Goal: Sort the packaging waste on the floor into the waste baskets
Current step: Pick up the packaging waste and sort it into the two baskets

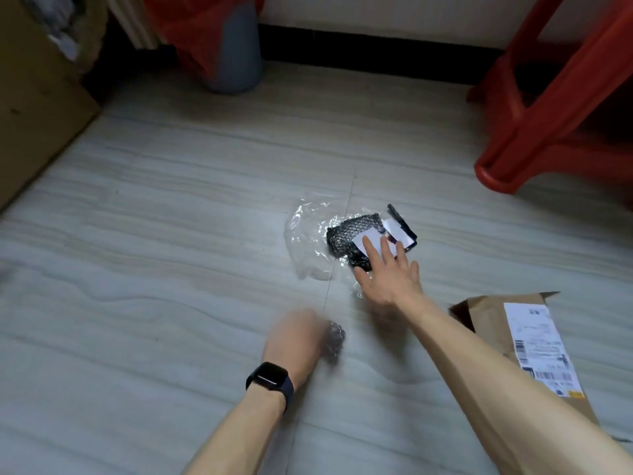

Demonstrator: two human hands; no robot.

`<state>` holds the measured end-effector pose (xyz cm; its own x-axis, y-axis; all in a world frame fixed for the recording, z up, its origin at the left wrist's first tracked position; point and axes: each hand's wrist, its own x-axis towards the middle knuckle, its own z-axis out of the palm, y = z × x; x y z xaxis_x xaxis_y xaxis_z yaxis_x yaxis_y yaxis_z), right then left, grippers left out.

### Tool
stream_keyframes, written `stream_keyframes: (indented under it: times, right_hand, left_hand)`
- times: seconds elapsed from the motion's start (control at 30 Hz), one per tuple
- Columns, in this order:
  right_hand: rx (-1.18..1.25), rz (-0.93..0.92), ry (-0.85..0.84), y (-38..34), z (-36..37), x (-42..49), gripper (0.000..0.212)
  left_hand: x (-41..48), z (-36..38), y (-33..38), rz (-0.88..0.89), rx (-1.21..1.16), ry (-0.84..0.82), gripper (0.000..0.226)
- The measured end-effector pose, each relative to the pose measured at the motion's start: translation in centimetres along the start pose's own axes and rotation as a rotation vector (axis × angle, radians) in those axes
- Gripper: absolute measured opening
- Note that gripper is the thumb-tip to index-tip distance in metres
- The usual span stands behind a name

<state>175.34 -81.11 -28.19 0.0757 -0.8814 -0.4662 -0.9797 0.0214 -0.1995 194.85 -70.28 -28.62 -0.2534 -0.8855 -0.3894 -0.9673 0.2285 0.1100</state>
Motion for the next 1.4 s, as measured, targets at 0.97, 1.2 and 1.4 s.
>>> stream_keyframes:
  times: [0.97, 1.2, 1.4]
  right_hand:
    - [-0.001, -0.11, -0.018, 5.3, 9.4, -18.7, 0.093]
    - [0.113, -0.112, 0.073, 5.8, 9.7, -19.7, 0.039]
    - [0.286, -0.109, -0.038, 6.3, 9.0, -20.2, 0.042]
  left_hand:
    - [-6.5, 2.3, 9.0, -0.431, -0.299, -0.132, 0.057]
    - [-7.9, 2.4, 7.5, -0.417, -0.316, -0.133, 0.044]
    - [-9.5, 3.3, 7.8, -0.45, -0.324, -0.056, 0.059]
